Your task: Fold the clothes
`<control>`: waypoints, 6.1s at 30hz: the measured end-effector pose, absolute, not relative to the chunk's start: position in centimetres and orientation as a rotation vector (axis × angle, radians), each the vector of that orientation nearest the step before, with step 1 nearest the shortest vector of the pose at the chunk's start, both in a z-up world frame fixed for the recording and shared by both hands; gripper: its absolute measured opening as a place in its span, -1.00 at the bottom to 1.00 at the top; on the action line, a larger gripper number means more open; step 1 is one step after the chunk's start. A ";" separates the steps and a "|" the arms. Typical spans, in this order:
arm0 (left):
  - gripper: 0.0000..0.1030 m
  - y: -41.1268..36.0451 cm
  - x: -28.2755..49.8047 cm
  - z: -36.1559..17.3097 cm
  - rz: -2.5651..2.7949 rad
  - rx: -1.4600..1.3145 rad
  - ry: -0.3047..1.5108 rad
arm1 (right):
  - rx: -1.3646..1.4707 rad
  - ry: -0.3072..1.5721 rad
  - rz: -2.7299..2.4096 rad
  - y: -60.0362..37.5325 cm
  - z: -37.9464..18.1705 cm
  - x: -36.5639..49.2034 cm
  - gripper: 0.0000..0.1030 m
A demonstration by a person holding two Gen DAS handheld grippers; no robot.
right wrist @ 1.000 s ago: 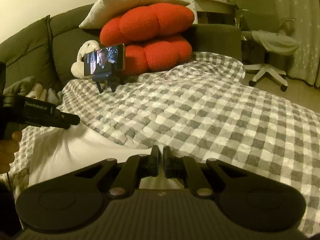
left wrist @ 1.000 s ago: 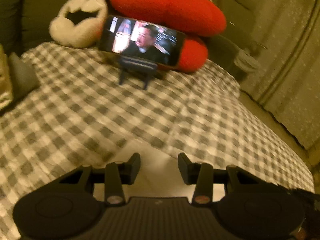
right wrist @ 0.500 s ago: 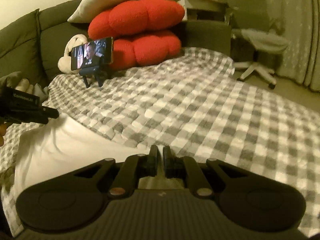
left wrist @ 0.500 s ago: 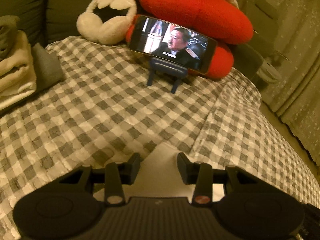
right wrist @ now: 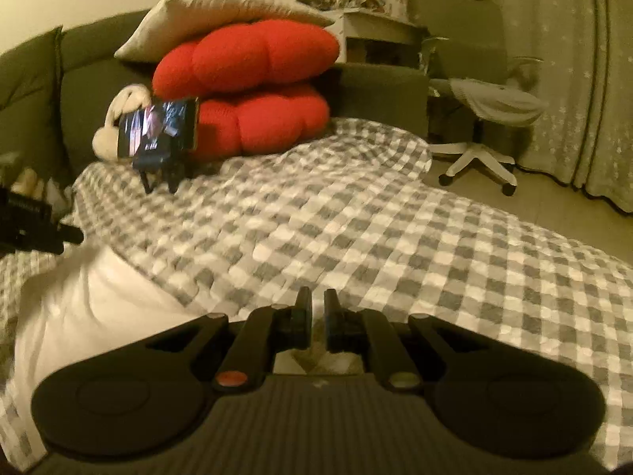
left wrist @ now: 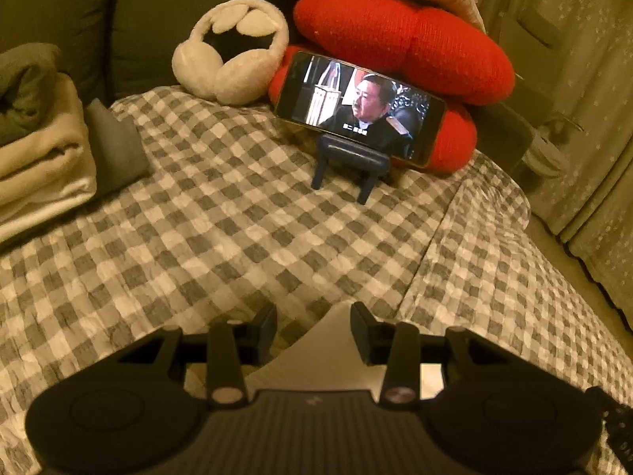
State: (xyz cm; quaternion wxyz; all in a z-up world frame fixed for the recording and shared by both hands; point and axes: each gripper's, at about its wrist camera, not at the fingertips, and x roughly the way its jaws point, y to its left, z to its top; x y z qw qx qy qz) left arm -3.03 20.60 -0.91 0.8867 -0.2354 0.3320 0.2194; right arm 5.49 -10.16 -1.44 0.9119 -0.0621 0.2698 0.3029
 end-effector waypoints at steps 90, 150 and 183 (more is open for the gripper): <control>-0.51 16.1 -2.3 -1.2 0.247 -0.244 0.773 | -0.316 0.478 1.089 -1.8 -1.4 -6.8 -0.73; -0.47 10.2 0.0 -2.1 0.083 0.029 0.744 | -0.046 0.692 0.924 -11.3 -1.7 5.6 -0.51; -0.42 14.1 0.5 -2.2 0.123 -0.245 0.766 | -0.261 0.614 0.937 -10.0 -1.7 3.5 -0.25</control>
